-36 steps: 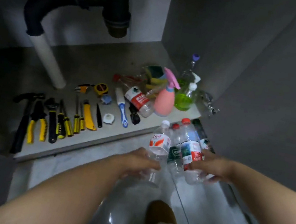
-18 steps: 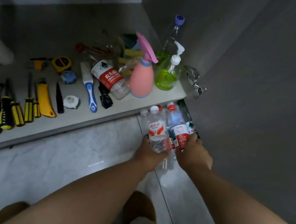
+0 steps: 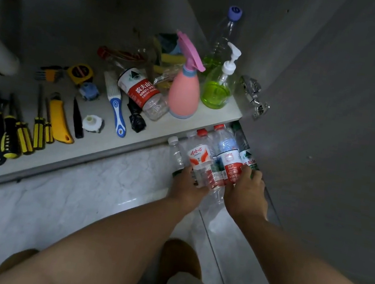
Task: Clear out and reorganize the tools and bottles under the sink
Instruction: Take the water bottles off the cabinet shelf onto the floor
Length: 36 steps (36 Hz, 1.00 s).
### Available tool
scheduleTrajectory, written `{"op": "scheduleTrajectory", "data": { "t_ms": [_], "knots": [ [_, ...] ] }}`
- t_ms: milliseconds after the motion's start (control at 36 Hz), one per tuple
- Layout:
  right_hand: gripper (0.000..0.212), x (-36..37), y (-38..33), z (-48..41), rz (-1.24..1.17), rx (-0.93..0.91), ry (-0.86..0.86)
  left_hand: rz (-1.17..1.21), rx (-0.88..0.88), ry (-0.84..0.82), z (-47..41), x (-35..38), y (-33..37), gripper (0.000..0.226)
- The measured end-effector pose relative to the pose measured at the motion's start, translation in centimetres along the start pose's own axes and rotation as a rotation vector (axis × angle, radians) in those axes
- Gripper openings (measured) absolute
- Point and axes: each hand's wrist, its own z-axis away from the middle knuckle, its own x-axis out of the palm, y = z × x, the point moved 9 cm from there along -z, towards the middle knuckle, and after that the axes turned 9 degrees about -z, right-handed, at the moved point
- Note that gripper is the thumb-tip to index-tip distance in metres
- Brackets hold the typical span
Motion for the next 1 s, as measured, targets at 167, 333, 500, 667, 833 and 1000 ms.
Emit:
{"op": "scheduleTrajectory", "data": {
  "t_ms": [167, 333, 500, 667, 833, 1000],
  "knots": [
    [0.057, -0.5, -0.2, 0.6, 0.047, -0.033, 0.047, -0.382, -0.119, 0.256, 0.6, -3.5, -2.4, 0.058],
    [0.048, 0.2, -2.4, 1.2, 0.173, -0.284, 0.095, -0.181, -0.134, 0.192, 0.3, -3.8, -4.5, 0.067],
    [0.049, 5.2, -5.1, 3.4, 0.245, -0.557, -0.200, -0.055, -0.050, 0.238, 0.3, -4.6, -4.8, 0.071],
    [0.068, 8.2, -5.0, 4.1, 0.282, -0.434, -0.312, -0.036, -0.006, 0.206, 0.2, -4.9, -5.8, 0.078],
    [0.060, 7.6, -5.3, 3.6, 0.222, -0.436, -0.315, -0.034, -0.016, 0.195, 0.0, -5.2, -6.4, 0.076],
    [0.051, 6.5, -7.2, 4.0, 0.139, -0.499, -0.347, -0.089, -0.049, 0.130, 0.2, -6.1, -6.0, 0.085]
  ]
}}
